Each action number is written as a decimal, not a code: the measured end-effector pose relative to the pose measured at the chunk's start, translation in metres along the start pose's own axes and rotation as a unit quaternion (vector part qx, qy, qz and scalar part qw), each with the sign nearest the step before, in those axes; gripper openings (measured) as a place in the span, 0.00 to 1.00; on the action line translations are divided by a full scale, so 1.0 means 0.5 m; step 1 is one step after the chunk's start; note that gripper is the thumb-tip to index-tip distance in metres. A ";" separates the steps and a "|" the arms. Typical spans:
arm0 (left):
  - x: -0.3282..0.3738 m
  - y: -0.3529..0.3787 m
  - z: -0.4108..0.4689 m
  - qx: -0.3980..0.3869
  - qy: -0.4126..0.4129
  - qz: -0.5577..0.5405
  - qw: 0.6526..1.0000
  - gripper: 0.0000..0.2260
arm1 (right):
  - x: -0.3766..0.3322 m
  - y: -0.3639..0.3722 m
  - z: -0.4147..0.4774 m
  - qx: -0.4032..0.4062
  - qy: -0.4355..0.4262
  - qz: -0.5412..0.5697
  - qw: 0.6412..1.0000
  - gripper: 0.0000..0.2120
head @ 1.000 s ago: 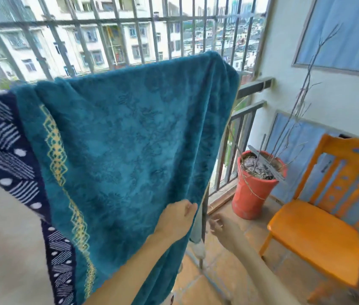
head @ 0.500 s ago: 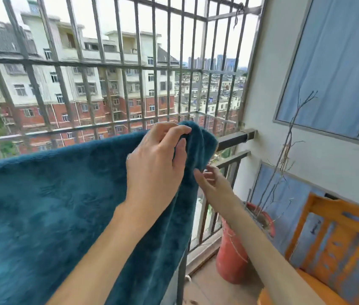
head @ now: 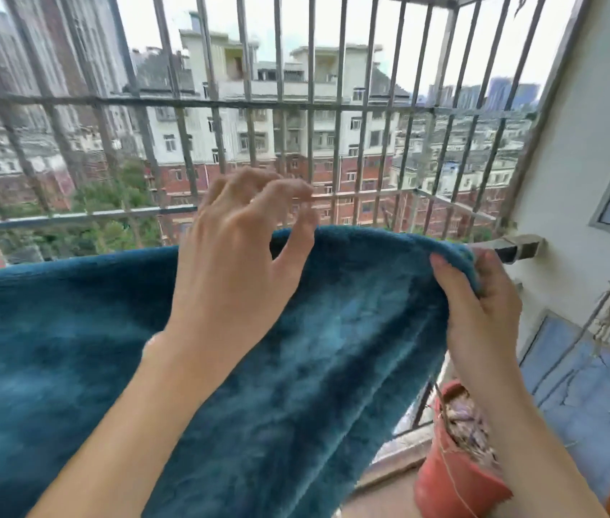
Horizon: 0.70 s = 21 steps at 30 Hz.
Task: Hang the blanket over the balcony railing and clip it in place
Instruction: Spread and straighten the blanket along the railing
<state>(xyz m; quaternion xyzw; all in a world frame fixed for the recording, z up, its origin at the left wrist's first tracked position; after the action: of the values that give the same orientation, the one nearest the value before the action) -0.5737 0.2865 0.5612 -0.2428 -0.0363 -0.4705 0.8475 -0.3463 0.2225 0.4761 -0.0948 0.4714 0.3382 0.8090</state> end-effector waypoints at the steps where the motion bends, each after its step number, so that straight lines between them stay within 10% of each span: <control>1: 0.007 0.003 -0.001 -0.009 -0.017 0.018 1.000 0.11 | -0.006 -0.013 0.011 0.005 -0.002 0.012 1.000 0.09; 9: 0.046 0.025 -0.057 -0.008 -0.037 0.151 0.988 0.14 | 0.067 -0.107 -0.063 -0.142 0.089 0.086 0.982 0.07; 21: 0.058 -0.022 -0.165 0.031 -0.025 0.181 0.983 0.15 | 0.301 -0.012 -0.281 -0.442 0.247 0.074 0.859 0.18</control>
<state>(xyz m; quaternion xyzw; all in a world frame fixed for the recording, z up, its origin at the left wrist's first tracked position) -0.5804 0.2224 0.5012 -0.2311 -0.0275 -0.3016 0.9246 -0.3917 0.2203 0.2752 -0.4878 0.4627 0.5351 0.5115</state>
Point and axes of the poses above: each hand's wrist, its own z-axis towards the middle knuckle, its own y-axis out of the palm, x = y × z, the point moved 5 cm from there along z, towards the middle knuckle, and after that the axes turned 6 degrees about x, right-handed, at the moved point
